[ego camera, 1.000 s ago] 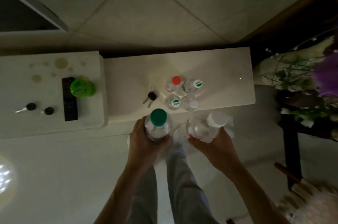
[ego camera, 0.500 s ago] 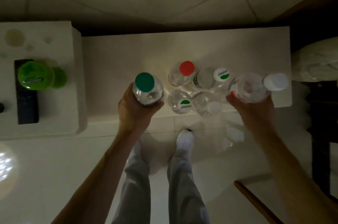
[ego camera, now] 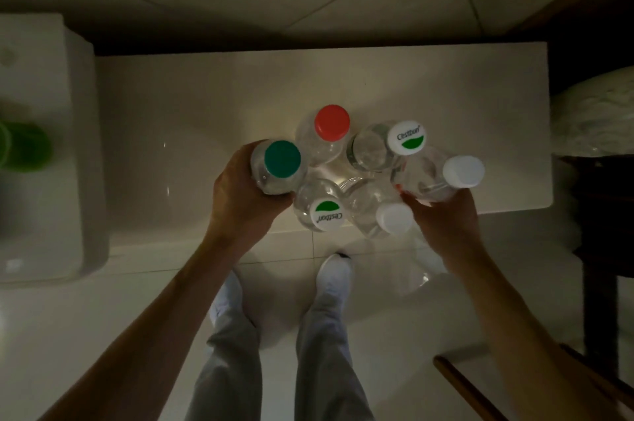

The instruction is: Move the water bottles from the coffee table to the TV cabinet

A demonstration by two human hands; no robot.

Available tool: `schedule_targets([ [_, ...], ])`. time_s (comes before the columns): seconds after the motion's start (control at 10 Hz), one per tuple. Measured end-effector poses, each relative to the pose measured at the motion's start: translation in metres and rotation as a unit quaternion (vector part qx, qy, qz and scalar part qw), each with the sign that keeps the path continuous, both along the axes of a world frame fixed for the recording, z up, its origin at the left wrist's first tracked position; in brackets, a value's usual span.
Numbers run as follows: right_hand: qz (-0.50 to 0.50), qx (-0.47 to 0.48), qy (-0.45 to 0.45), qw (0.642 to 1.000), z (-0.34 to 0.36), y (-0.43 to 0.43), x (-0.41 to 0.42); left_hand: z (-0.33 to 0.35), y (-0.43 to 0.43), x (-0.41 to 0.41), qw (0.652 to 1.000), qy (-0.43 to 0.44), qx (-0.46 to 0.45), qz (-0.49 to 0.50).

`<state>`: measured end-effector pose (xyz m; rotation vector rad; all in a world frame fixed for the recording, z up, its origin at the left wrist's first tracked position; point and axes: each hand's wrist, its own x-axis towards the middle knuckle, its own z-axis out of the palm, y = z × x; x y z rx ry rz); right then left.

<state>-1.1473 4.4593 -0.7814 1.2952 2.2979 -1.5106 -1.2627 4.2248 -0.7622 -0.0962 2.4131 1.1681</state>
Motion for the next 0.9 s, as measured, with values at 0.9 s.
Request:
schedule_targets([
  [0.9, 0.046, -0.029, 0.03, 0.998, 0.083, 0.006, 0.013, 0.06, -0.023, 0.009, 0.997, 0.016, -0.038, -0.07],
])
